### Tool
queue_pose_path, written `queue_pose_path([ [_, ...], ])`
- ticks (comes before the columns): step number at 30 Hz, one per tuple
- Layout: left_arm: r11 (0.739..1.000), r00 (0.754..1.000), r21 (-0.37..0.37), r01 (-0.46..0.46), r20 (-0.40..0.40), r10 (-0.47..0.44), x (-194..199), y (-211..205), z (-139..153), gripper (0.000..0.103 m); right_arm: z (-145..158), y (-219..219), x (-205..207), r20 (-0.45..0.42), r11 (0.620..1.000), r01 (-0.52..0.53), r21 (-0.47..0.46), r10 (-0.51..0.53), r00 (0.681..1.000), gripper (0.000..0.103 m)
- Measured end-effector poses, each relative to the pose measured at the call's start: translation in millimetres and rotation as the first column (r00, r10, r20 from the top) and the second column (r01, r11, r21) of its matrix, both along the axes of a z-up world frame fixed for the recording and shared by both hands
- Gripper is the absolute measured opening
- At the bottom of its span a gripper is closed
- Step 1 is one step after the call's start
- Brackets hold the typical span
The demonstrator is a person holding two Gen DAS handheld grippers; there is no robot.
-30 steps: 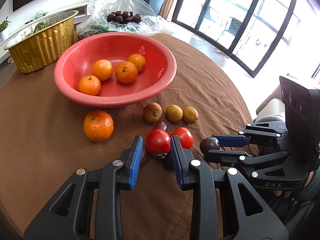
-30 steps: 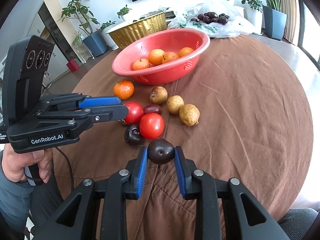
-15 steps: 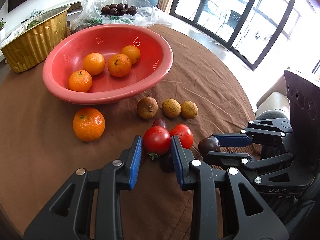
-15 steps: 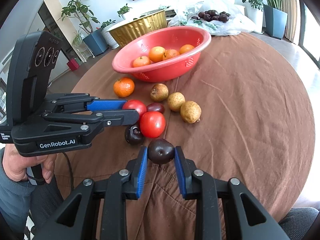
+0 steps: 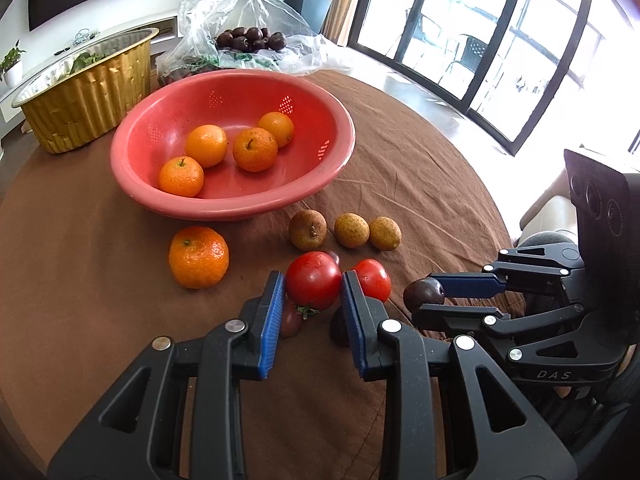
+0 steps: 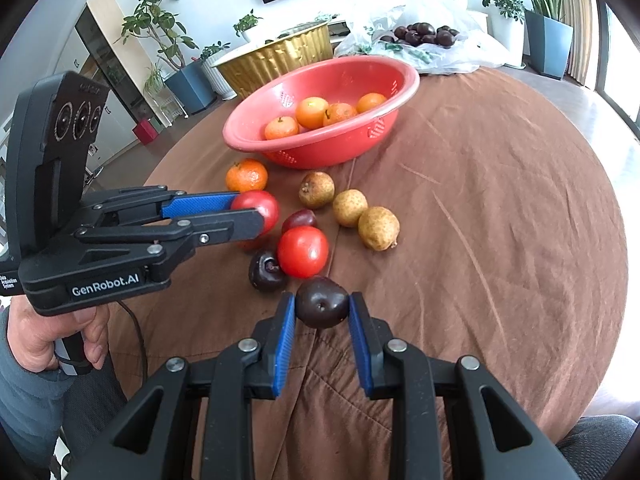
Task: Organize fruits
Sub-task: 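Carry the tomato in the left tool over the red bowl while the right tool carries the plum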
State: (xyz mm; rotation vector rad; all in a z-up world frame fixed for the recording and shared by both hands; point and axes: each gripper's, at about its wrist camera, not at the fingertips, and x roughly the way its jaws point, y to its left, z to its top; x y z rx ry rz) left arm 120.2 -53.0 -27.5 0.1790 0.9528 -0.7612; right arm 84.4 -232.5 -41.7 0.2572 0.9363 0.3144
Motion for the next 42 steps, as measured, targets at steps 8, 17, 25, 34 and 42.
queue_pose_path([
  [8, 0.998, 0.998, -0.044, -0.043, 0.034, 0.045, -0.8, 18.3, 21.8, 0.027, 14.3, -1.3, 7.1, 0.032, 1.000, -0.006, -0.007, 0.006, 0.999, 0.029],
  [17, 0.990, 0.988, -0.074, -0.124, 0.085, 0.130, 38.3, 27.8, 52.8, 0.027, 49.9, -15.6, 53.0, 0.101, 1.000, 0.005, -0.012, -0.004, 0.995, 0.029],
  [25, 0.991, 0.986, 0.004, -0.133, 0.100, 0.132, 79.1, -2.0, 45.0, 0.027, 50.4, -17.3, 113.6, 0.075, 0.999, 0.001, -0.049, 0.002, 0.997, 0.029],
  [34, 0.991, 0.991, 0.056, -0.121, 0.071, 0.117, 99.8, -23.6, 16.7, 0.027, 39.4, 1.0, 150.6, 0.040, 0.993, -0.034, -0.115, 0.039, 0.998, 0.029],
  [42, 0.988, 0.990, 0.083, -0.130, 0.064, 0.125, 110.6, -23.7, 4.8, 0.027, 31.9, 8.8, 160.6, 0.036, 0.979, -0.046, -0.201, 0.054, 0.998, 0.029],
])
